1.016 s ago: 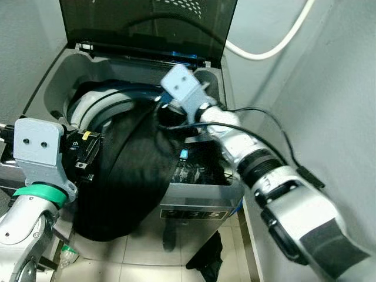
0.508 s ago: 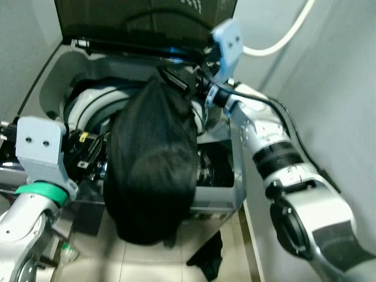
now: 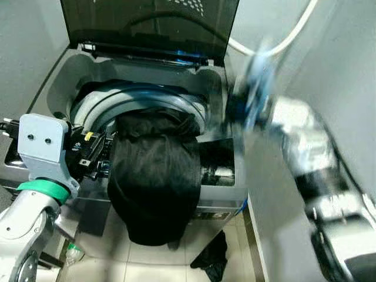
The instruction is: Clothes washing
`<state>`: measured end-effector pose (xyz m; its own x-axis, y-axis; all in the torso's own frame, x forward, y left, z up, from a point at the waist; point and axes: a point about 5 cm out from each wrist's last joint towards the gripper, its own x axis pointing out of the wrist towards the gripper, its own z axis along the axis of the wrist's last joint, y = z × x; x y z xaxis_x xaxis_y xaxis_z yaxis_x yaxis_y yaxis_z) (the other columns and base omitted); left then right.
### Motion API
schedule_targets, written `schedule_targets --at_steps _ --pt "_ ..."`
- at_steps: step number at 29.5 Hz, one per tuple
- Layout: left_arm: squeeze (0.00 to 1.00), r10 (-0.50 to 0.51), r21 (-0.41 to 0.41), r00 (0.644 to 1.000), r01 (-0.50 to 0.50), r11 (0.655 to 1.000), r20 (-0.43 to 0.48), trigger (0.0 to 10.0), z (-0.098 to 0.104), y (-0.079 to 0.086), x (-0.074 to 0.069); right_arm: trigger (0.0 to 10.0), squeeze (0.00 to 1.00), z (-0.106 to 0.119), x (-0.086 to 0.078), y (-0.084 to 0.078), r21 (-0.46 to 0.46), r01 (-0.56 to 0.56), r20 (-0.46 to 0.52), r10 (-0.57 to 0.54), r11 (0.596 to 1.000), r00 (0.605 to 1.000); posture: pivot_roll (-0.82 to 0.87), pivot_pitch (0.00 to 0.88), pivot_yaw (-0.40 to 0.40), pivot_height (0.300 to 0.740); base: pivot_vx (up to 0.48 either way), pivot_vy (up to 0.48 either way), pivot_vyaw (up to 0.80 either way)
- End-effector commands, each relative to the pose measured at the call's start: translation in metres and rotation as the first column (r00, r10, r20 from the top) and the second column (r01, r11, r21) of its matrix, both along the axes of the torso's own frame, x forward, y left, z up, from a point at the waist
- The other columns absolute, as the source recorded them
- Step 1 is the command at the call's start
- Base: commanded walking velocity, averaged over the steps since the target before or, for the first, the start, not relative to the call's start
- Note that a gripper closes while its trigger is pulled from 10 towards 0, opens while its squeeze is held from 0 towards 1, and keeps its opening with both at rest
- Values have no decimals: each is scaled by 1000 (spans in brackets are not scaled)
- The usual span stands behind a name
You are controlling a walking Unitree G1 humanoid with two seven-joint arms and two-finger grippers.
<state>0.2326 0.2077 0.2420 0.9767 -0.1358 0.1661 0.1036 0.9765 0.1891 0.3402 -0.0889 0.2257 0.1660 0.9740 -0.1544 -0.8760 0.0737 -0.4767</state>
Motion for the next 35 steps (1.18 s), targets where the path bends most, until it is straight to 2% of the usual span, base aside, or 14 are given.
schedule_targets --at_steps 1,3,5,8,12,17,19,20,22,25,26,30,33,35 --pt "0 -8 2 1000 8 1000 -7 10000 -2 1 -1 10000 0 -7 -7 14 -72 -50 163 62 996 985 127 73 -44 740 0 0 0" --pt "0 -5 5 1000 5 1000 -11 10000 -2 2 -2 10000 0 -12 -12 19 -48 -80 174 87 996 981 127 73 -44 740 0 0 0" --pt "0 1 14 1000 0 1000 -19 10000 -4 4 -6 10000 0 -15 -22 26 8 -132 130 130 991 983 132 74 -51 740 0 0 0" --pt "0 7 21 1000 -6 1000 -23 10000 -4 7 -8 10000 0 -16 -27 29 19 -160 115 157 987 981 132 74 -51 740 0 0 0" --pt "0 38 31 999 -38 999 -24 10000 -4 13 -12 10000 0 -19 -41 45 60 -237 76 233 970 970 142 77 -66 740 0 0 0" --pt "0 39 30 999 -38 999 -23 10000 -4 12 -13 10000 0 -20 -43 51 64 -245 88 239 967 967 144 78 -70 740 0 0 0" --pt "0 40 29 999 -39 999 -24 10000 -4 12 -12 10000 0 -18 -39 65 87 -200 123 189 976 974 142 79 -72 740 0 0 0" --pt "0 40 29 999 -39 999 -24 10000 -4 12 -12 10000 0 -18 -39 65 87 -200 123 189 976 974 142 79 -72 740 0 0 0" --pt "0 39 27 999 -38 999 -24 10000 -4 11 -12 10000 0 -13 -39 83 110 -191 140 175 975 975 140 81 -71 740 0 0 0" --pt "0 38 27 999 -38 999 -24 10000 -4 11 -12 10000 0 -11 -37 92 108 -182 153 165 977 974 136 81 -72 740 0 0 0" --pt "0 34 28 999 -33 999 -25 10000 -4 10 -11 10000 0 -9 -27 107 47 -105 219 93 993 971 141 82 -74 740 0 0 0" --pt "0 30 31 999 -29 999 -26 10000 -4 9 -12 10000 0 -4 -16 115 -20 -20 310 25 1000 950 143 82 -77 740 0 0 0" --pt "0 32 32 999 -31 999 -26 10000 -4 10 -12 10000 0 3 -9 115 -34 35 351 -21 999 936 145 82 -80 740 0 0 0" --pt "0 34 33 999 -33 999 -26 10000 -4 10 -12 10000 0 14 3 112 -65 113 436 -74 991 897 145 82 -80 740 0 0 0"
